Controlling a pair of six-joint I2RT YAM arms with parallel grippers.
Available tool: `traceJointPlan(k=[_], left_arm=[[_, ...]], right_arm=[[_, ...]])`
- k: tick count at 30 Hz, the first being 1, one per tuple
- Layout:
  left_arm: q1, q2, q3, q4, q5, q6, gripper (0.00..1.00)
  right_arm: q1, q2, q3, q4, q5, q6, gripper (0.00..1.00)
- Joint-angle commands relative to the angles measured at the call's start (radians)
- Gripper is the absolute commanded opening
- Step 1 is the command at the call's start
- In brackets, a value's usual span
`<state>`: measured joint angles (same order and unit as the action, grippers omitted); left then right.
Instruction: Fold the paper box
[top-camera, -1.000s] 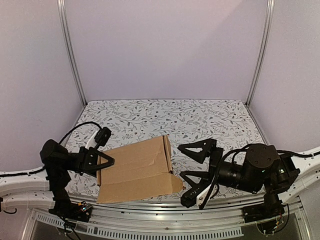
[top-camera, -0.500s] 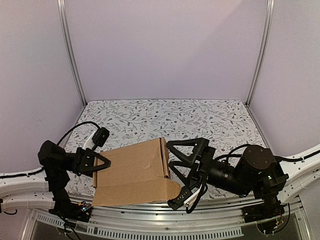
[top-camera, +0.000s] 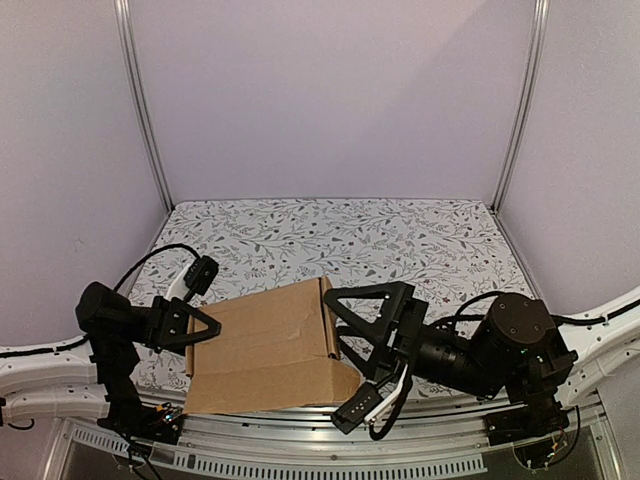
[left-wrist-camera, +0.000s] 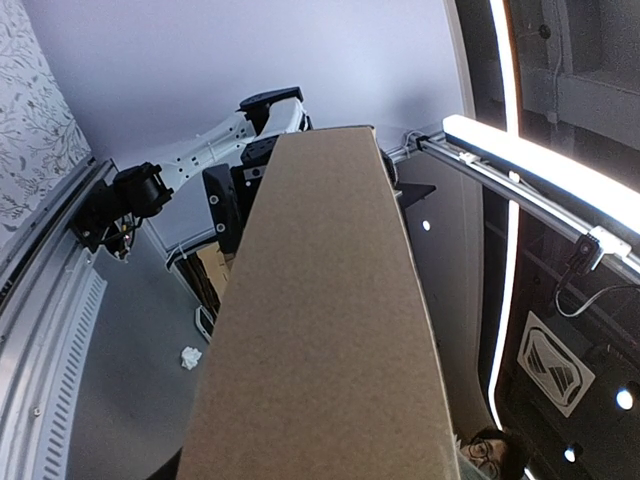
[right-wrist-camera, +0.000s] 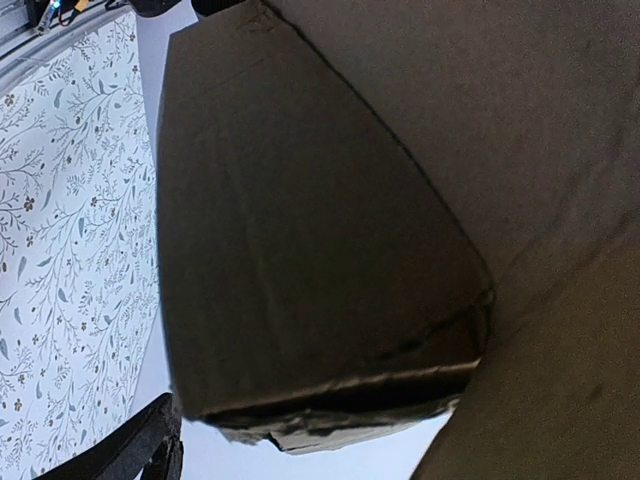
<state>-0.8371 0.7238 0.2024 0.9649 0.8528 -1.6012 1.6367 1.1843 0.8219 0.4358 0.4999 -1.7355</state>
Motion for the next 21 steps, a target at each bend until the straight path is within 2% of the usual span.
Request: traceJointPlan(k=[1,4,12,21], left_arm=[[0.013,-0.006,-0.012,0.006,0.009,0.009,0.00],[0.013,-0.006,-0.012,0.004,0.010,0.011,0.00],[0.013,-0.004,-0.009,0.000,0.016,0.014,0.00],[0.012,0.015,0.002,-0.002,0.027,0.026,0.00]], right_arm=[[0.014,0.029,0.043,0.018,-0.022,-0.019,0.99],[0.014,0.044,0.051,0.018,-0.030,-0.025,0.97],[0.014,0.094,0.062,0.016,-0.041,-0.033,0.79],[0.014,0.127,0.096,-0.021,-0.082,-0.003,0.73]])
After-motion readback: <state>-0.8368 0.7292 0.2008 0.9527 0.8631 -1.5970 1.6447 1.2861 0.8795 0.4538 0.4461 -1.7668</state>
